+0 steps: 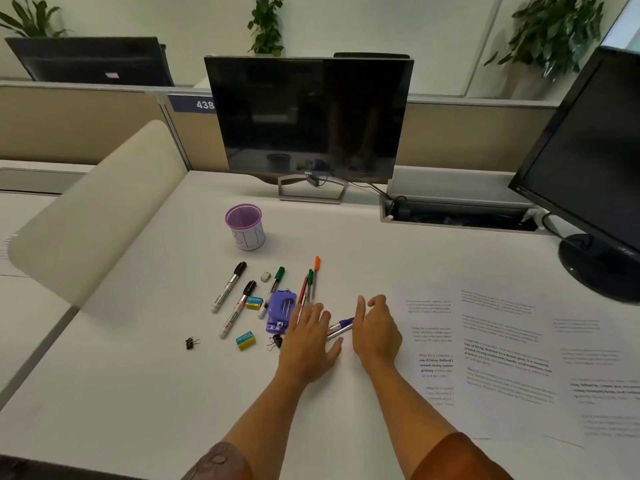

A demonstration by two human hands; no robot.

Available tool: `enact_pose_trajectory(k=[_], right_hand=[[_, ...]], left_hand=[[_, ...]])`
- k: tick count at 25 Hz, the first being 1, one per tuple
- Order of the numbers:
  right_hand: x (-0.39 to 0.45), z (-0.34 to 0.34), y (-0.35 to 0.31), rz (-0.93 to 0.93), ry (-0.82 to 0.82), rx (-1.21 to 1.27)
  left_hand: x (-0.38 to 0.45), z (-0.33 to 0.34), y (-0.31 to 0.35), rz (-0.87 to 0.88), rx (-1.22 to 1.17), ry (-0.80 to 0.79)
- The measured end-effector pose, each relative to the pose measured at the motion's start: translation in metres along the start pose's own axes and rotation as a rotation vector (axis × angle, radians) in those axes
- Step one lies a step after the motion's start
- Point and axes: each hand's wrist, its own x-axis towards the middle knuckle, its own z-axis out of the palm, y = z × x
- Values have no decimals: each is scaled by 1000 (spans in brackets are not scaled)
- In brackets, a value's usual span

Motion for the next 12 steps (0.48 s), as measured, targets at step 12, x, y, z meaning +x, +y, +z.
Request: enact_pose_trajectory(k=[12], right_hand=[[18, 11, 5, 200, -265, 70]], left_hand=[[29, 2, 27, -14, -84, -293]])
